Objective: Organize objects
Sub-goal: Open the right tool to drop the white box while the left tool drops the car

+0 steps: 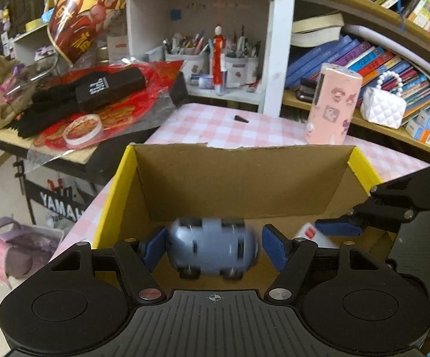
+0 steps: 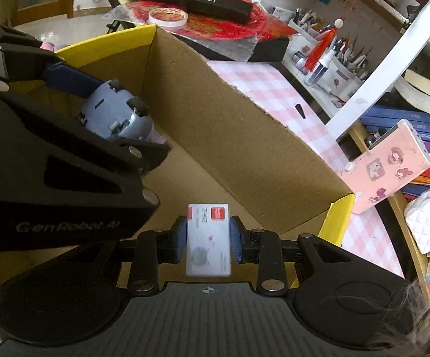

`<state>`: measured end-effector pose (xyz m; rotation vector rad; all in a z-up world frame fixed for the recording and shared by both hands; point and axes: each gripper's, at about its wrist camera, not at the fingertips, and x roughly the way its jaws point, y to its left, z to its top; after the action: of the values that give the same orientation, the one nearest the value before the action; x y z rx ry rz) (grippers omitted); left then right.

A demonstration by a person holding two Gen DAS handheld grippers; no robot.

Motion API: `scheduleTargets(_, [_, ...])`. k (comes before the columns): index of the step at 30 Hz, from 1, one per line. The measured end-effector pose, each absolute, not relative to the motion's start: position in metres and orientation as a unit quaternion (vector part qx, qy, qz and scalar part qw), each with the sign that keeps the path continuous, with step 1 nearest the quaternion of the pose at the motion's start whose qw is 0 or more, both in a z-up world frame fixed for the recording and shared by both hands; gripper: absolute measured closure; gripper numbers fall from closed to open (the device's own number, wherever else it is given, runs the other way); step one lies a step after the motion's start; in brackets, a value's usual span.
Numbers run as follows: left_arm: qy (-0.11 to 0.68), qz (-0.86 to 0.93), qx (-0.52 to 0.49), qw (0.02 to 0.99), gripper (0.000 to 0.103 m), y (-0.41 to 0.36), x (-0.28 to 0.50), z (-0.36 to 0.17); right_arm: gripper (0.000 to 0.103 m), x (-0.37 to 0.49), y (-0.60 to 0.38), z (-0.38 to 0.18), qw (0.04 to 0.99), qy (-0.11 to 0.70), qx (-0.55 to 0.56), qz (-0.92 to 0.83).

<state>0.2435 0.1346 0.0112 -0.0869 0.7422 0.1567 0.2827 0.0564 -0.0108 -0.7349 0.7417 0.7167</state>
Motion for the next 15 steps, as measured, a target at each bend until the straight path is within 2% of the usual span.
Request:
scheduleTargets(2, [0.349,0.082,-0.038,0.933,0.017,0.133,0.24,0.014,0.05,0.281,0.054,-0.007,0.816,0.336,-0.336,0.331])
scheduleTargets(4, [0.328,0.089,-0.035,0.94,0.016,0.132,0.234,0.019,0.046,0.277,0.049,-0.002,0.83,0.314,-0.322,0.33])
scheduleTargets(15, [0.234,0.097,-0.073,0.965,0.015,0.144,0.177,0.062,0.046,0.234,-0.005,0.05,0.918,0.236,-0.182,0.261])
